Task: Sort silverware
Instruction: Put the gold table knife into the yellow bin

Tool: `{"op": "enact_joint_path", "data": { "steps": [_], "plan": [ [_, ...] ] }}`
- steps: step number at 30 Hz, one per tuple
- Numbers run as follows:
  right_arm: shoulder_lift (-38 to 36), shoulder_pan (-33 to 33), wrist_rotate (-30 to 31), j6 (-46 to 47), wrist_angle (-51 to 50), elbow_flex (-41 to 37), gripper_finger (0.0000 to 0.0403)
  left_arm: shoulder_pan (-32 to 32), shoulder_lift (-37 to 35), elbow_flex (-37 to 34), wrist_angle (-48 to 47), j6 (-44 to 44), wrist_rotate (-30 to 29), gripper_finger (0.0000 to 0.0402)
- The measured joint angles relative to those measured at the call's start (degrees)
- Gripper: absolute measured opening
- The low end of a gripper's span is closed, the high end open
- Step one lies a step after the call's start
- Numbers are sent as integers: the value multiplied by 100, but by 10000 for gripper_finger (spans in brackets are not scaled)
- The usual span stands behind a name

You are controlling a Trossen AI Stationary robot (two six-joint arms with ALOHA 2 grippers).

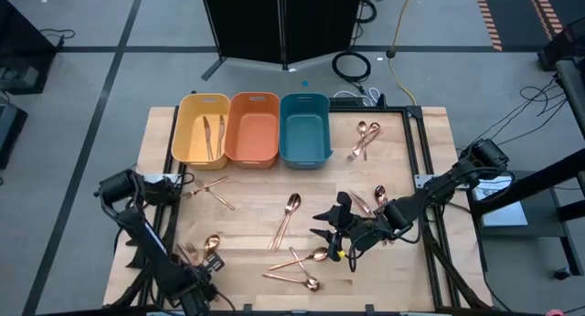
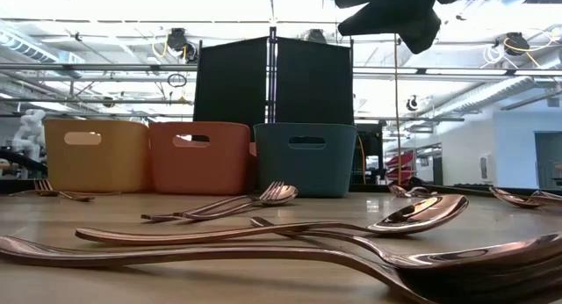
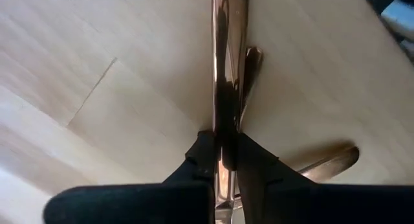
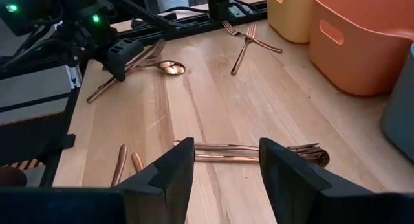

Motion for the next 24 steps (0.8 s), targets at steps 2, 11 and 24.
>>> {"op": "enact_joint_path", "data": {
  "steps": [2, 11, 24],
  "plan": [
    [0, 0, 0, 0, 3, 0, 164, 2, 12, 89, -213, 98, -126, 25],
    [-2, 0, -3, 42, 42, 0, 164, 4, 17, 176, -452, 103, -288, 25],
    [-2, 0, -5, 42, 44, 0, 164, 6, -4, 975, -1768, 135, -544, 25]
  ]
}}
